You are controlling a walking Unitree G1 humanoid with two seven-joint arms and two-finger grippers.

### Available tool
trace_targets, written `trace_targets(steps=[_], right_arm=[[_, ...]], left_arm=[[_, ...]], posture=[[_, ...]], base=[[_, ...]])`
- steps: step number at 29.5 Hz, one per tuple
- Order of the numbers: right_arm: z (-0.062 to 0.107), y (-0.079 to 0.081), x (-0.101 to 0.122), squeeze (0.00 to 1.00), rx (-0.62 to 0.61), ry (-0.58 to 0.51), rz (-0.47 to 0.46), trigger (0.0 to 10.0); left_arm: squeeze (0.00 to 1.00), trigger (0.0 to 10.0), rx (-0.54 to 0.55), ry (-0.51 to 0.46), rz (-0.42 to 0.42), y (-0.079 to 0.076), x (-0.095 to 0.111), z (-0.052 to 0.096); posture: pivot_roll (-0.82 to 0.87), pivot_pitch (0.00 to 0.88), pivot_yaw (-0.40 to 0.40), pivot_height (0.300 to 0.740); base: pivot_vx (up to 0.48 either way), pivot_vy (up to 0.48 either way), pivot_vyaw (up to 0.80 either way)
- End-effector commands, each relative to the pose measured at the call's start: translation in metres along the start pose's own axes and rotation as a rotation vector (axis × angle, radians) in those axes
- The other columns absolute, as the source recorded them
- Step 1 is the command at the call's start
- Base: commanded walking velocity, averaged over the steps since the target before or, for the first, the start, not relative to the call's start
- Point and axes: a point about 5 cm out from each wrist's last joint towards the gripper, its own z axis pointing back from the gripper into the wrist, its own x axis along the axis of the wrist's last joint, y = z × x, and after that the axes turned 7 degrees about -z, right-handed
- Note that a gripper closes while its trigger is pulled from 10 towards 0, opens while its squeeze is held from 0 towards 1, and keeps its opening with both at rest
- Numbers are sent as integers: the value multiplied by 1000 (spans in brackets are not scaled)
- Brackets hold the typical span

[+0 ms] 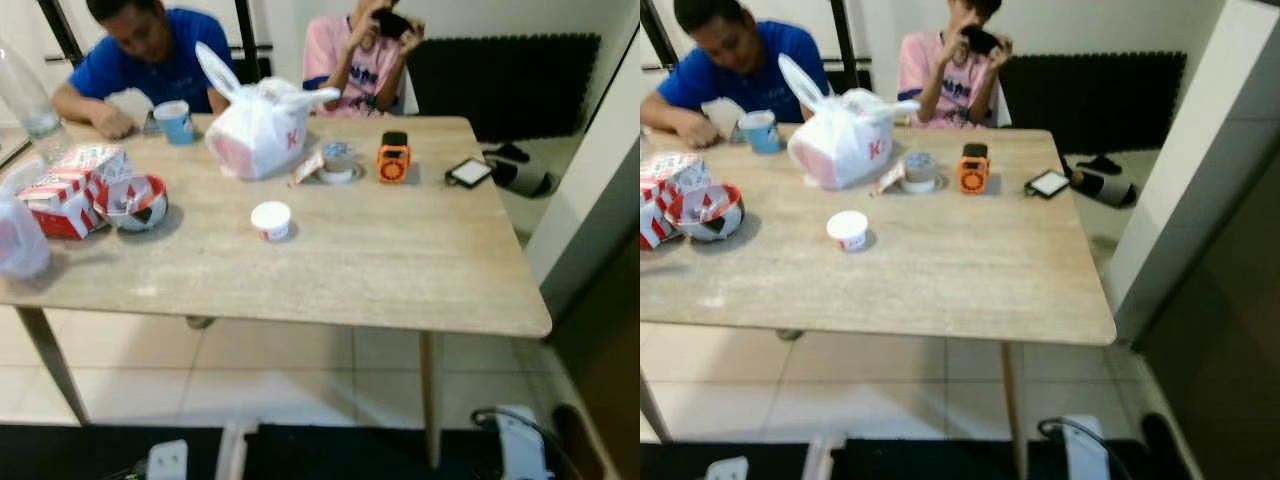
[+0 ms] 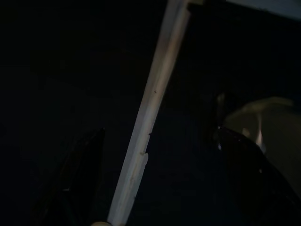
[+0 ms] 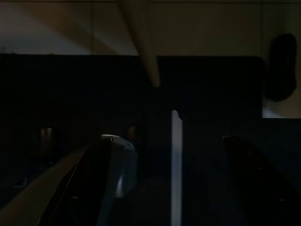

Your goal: Restocking fridge

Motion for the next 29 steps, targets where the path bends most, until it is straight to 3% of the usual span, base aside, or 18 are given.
trace_targets(steps=[1,4,5,7,9,10,11,12,13,14,16,19,20,21,24,25,27,29], right_arm=[[0,1,-3,0,2,7,8,10000],[0,1,-6,0,4,15,20,10000],[1,0,-9,0,4,27,37,10000],[1,0,-9,0,4,27,37,10000],[1,0,-10,0,3,31,44,10000],[1,0,-10,0,3,31,44,10000],[1,0,-7,0,3,24,42,10000],[1,0,-7,0,3,24,42,10000],[0,0,-5,0,4,20,41,10000],[0,0,-5,0,4,20,41,10000],[0,2,-4,0,6,16,41,10000],[0,2,-4,0,9,19,49,10000],[0,3,-5,0,11,22,55,10000],[0,3,-5,0,11,22,55,10000],[0,5,-7,0,14,27,67,10000],[0,5,-7,0,14,27,67,10000],[0,7,-10,0,17,32,68,10000],[0,7,-10,0,17,33,69,10000]], left_arm=[[0,10000,79,-15,33,20,3,0],[0,10000,140,-38,81,32,6,1],[0,10000,214,-48,128,45,6,3],[0,10000,214,-48,128,45,6,3],[0,10000,288,-48,217,58,5,5],[0,10000,288,-48,217,58,5,5],[0,10000,416,-46,415,80,-1,10],[0,10000,416,-46,415,80,-1,10],[0,10000,479,-51,519,92,-4,14],[0,10000,479,-51,519,92,-4,14],[0,10000,568,-81,677,111,-4,20],[0,10000,603,-112,734,122,1,22],[0,10000,640,-157,789,136,8,26],[0,10000,640,-157,789,136,8,26],[0,10000,738,-360,847,184,51,44],[0,10000,738,-360,847,184,51,44],[0,10000,751,-555,892,212,91,61],[0,10000,745,-590,901,215,98,64]], posture=[[-20,0,16,740],[-15,0,13,740],[-13,0,12,740],[-13,0,12,740],[-15,0,15,740],[-15,0,15,740],[-14,0,16,740],[-14,0,16,740],[-14,0,16,740],[-14,0,16,740],[0,0,10,740],[3,0,9,740],[8,0,9,740],[8,0,9,740],[11,0,14,740],[11,0,14,740],[14,0,16,740],[14,0,16,740]], base=[[0,0,0],[0,0,0],[0,0,0],[0,0,0],[0,0,0],[0,0,0],[0,0,0],[0,0,0],[0,0,0],[0,0,0],[0,0,0],[0,0,0],[0,0,0],[0,0,0],[0,0,0],[0,0,0],[0,0,0],[0,0,0]])
